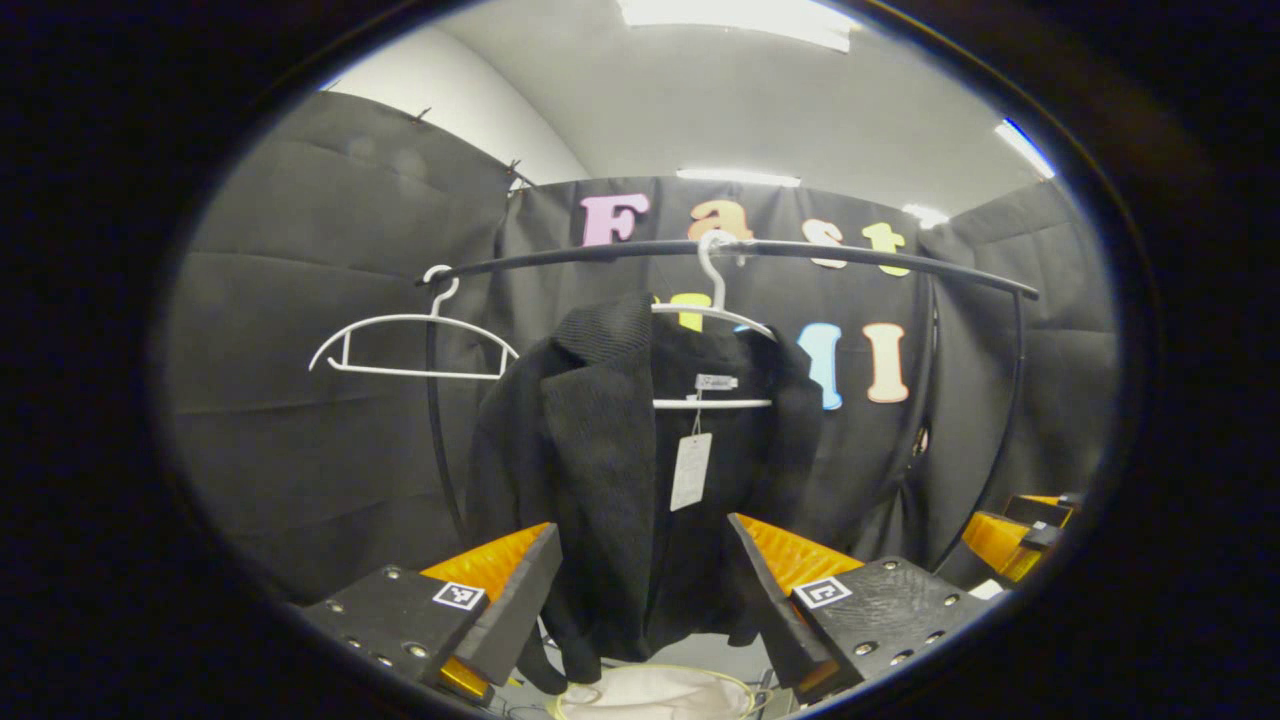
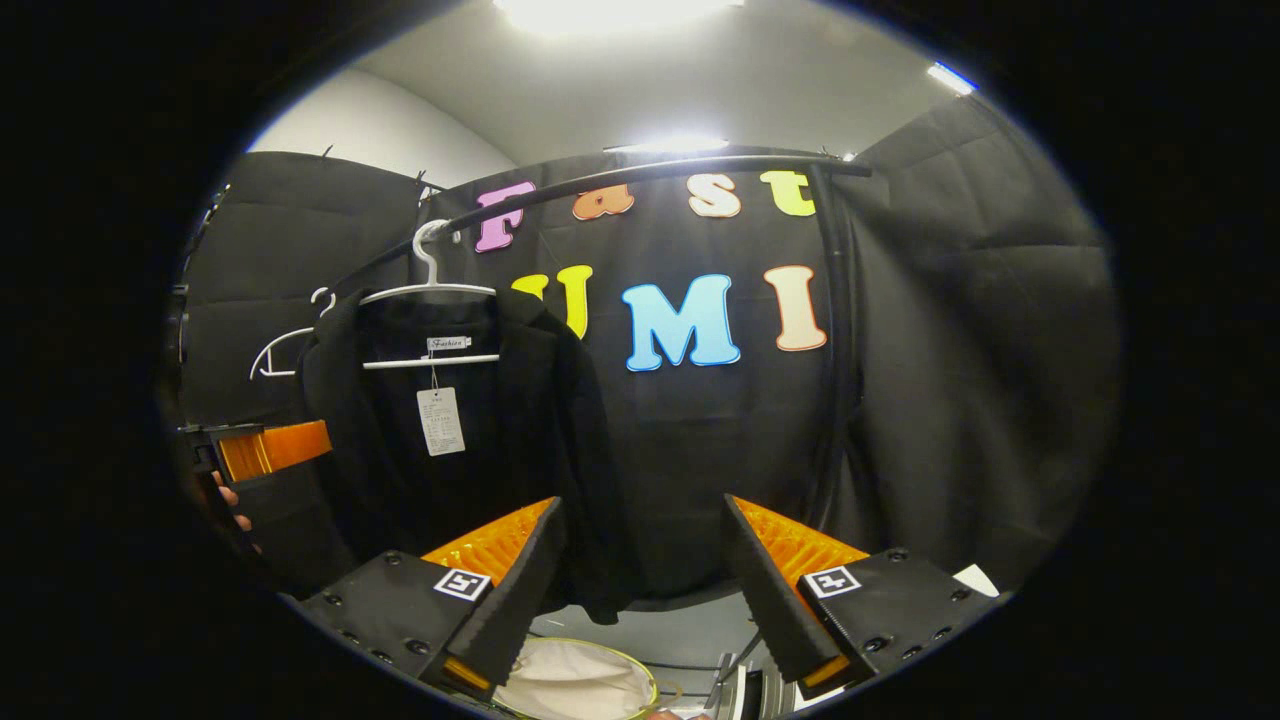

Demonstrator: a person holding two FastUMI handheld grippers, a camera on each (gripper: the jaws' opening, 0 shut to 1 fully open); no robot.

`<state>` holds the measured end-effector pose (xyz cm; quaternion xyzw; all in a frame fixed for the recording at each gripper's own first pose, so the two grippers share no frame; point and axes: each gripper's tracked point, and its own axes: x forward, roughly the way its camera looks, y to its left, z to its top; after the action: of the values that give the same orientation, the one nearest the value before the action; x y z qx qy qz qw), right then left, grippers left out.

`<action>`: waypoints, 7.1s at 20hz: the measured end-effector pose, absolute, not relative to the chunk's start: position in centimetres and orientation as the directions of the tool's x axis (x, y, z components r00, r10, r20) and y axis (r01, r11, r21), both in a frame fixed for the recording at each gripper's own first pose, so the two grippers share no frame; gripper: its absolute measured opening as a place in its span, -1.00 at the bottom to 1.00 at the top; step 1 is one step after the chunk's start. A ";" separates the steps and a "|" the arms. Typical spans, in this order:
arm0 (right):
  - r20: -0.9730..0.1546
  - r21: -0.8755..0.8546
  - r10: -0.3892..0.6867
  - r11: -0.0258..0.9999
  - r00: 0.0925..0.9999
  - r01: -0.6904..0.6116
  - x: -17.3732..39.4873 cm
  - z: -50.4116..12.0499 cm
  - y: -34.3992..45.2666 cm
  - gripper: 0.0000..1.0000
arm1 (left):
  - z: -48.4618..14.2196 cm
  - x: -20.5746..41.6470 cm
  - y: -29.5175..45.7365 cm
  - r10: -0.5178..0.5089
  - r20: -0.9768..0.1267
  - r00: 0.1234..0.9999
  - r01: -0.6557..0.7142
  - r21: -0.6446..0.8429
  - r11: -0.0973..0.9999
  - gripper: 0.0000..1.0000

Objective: Grasp the clothes on the hanger with both hands and then place them into the laundry hamper below.

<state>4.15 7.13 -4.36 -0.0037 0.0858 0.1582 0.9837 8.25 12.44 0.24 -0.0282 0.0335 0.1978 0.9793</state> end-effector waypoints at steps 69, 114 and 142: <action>-0.012 0.061 0.510 0.859 0.860 -0.508 28.1 0.4 21.5 -0.96 | 8.4 12.0 21.9 0.402 0.042 0.915 -0.400 -0.052 0.915 -0.98; 0.151 -0.424 0.484 0.819 0.862 -0.386 34.3 -6.0 21.2 -0.96 | -1.2 9.8 29.4 0.537 -0.127 0.834 -0.546 -0.052 0.836 -0.96; -0.117 -0.249 0.424 0.863 0.898 -0.440 19.0 -10.5 15.3 -0.99 | -9.0 8.1 21.1 0.344 -0.238 0.909 -0.372 -0.088 0.924 -0.95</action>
<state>18.99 15.31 -10.46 -0.1359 0.0293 0.2238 0.9647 8.14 21.07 -9.00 -0.0657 0.1096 0.1837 0.9747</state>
